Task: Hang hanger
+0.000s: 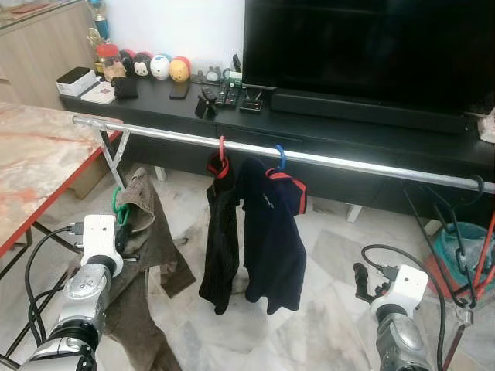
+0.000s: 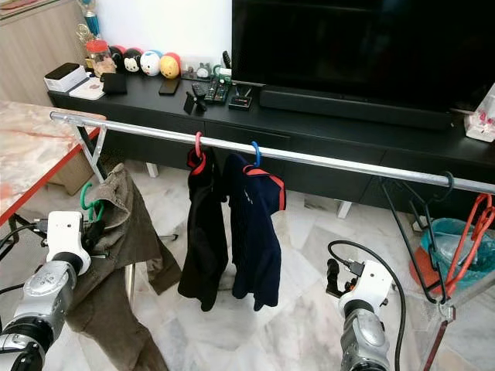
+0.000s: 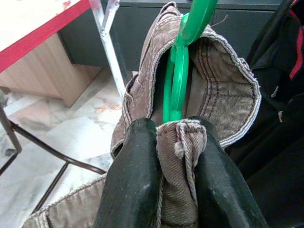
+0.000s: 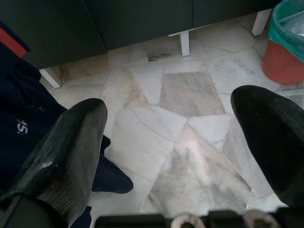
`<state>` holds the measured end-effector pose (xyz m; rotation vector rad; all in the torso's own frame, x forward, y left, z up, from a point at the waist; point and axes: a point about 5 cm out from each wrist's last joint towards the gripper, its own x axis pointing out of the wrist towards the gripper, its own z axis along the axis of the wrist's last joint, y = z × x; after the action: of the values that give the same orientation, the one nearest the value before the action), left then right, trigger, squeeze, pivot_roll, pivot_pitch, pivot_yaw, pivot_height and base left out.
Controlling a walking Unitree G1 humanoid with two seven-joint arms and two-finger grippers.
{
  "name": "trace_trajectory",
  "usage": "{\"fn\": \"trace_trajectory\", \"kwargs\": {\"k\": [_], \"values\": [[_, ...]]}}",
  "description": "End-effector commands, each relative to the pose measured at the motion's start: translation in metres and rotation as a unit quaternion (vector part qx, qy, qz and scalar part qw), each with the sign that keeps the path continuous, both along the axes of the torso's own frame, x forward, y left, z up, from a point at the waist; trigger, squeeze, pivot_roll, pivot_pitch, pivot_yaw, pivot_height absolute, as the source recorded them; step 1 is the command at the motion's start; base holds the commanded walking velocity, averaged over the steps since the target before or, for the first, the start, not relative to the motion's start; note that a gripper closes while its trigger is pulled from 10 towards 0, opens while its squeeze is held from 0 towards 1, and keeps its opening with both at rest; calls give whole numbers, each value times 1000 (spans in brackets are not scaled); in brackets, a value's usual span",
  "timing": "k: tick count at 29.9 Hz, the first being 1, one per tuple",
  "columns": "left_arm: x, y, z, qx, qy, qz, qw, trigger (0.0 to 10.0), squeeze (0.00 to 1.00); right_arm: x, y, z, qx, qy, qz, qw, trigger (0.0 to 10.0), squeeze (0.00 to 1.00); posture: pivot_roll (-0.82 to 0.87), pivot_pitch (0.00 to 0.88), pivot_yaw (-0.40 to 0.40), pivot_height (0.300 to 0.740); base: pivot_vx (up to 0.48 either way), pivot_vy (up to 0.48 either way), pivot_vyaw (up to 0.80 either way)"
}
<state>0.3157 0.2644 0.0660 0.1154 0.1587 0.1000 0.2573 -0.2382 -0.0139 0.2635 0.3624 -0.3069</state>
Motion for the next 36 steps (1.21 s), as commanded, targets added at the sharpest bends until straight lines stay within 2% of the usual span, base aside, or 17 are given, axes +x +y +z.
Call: {"fn": "trace_trajectory", "kwargs": {"k": [1,5,12,17,36], "values": [[11,0,25,-8,-68,-5,998,10000,0,0,-1,-1,6,4,-4,1000,10000,0,86,0,-35,740,0,0,0],[11,-3,26,-14,-76,-14,997,10000,0,0,-1,-1,6,3,-4,1000,10000,0,87,0,-34,740,0,0,0],[12,-3,28,-15,-80,-14,997,10000,0,0,0,-1,10,4,-2,1000,10000,0,89,0,-36,740,249,0,0],[13,-3,30,-16,-83,-18,996,10000,0,1,1,-1,13,1,-1,1000,10000,0,88,0,-36,740,251,0,-494],[17,-2,37,-13,-95,-27,995,10000,0,0,3,-1,13,1,3,1000,10000,0,89,0,-36,740,224,0,0]]}}
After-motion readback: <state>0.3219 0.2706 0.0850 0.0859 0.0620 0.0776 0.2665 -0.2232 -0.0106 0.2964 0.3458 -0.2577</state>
